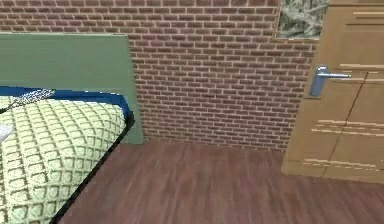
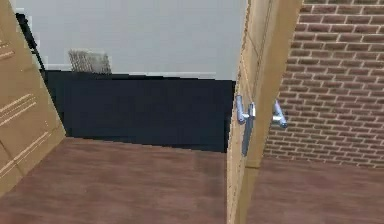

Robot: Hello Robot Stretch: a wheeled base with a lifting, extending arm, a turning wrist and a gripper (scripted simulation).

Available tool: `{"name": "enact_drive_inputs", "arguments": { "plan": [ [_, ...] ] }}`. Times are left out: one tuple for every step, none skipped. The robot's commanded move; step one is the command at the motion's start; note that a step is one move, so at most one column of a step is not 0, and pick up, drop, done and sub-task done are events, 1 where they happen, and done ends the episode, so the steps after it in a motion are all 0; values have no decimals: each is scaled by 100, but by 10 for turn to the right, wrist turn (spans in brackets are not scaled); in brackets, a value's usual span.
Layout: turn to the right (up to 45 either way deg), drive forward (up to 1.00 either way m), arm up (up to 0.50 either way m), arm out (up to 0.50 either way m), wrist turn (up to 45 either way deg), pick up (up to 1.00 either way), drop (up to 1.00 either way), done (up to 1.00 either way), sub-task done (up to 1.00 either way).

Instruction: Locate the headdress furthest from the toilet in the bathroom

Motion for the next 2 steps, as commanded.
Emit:
{"name": "enact_drive_inputs", "arguments": {
  "plan": [
    [0,20,0,0,0,0,0,0,0],
    [450,0,0,0,0,0,0,0,0]
  ]
}}
